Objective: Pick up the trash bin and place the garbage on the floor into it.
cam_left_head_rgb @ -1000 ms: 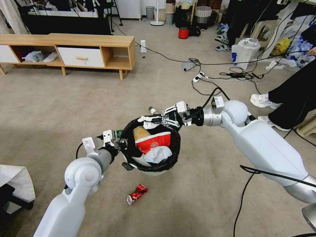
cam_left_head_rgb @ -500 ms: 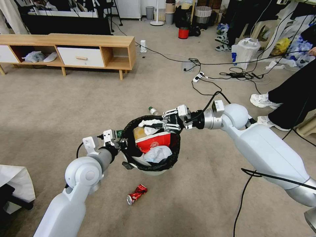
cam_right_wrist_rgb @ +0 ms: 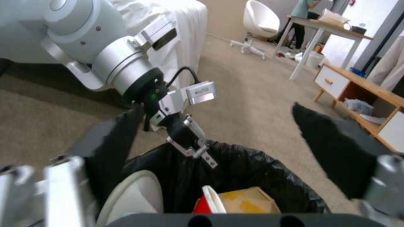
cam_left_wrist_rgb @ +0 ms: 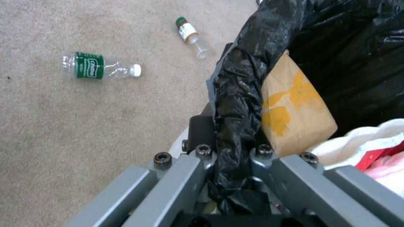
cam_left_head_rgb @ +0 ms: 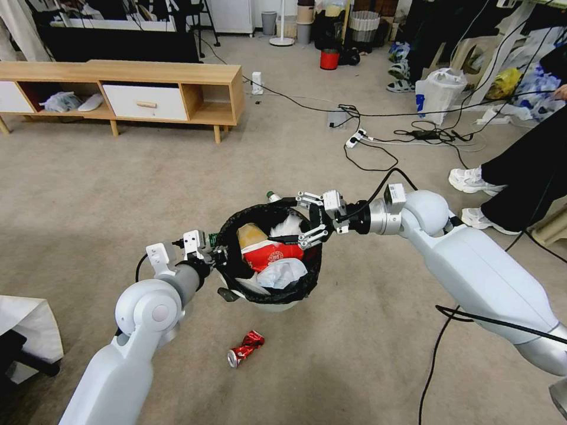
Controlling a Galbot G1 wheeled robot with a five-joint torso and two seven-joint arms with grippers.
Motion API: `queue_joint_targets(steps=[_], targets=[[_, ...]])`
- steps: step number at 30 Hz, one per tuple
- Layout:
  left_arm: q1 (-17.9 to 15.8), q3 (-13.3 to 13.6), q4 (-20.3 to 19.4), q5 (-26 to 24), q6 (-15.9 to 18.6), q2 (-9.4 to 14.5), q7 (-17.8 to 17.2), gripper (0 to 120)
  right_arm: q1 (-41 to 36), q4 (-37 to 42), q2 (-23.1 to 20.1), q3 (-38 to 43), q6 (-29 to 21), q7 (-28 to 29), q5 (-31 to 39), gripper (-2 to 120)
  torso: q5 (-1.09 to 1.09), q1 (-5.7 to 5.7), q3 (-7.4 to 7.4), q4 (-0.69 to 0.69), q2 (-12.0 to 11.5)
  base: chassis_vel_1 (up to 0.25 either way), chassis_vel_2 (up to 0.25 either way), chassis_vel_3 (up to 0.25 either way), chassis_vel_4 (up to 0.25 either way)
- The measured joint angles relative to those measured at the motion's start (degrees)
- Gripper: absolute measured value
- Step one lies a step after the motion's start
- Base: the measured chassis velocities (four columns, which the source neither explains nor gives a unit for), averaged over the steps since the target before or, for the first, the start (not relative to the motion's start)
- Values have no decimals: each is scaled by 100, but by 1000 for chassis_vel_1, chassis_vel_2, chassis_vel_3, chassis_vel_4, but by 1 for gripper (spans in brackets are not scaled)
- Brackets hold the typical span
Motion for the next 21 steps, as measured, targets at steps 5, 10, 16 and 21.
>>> queue_joint_targets(steps=[5, 10, 16, 21], targets=[[19, -11, -20, 2, -3, 9, 0, 3, -14, 22, -21, 14, 0, 12, 5, 100, 0, 0, 0, 0, 0, 0, 0, 0, 0], [24, -15, -40, 12, -5, 9, -3, 3, -16, 33, -16, 17, 3, 51, 8, 100, 0, 0, 0, 0, 0, 0, 0, 0, 0], [35, -17, -54, 19, -6, 6, -4, 3, -65, 66, -22, 18, 7, 67, 9, 100, 0, 0, 0, 0, 0, 0, 0, 0, 0], [57, -33, -57, 32, -22, 7, -7, 3, -72, 122, -39, 94, 8, 83, 39, 100, 0, 0, 0, 0, 0, 0, 0, 0, 0]])
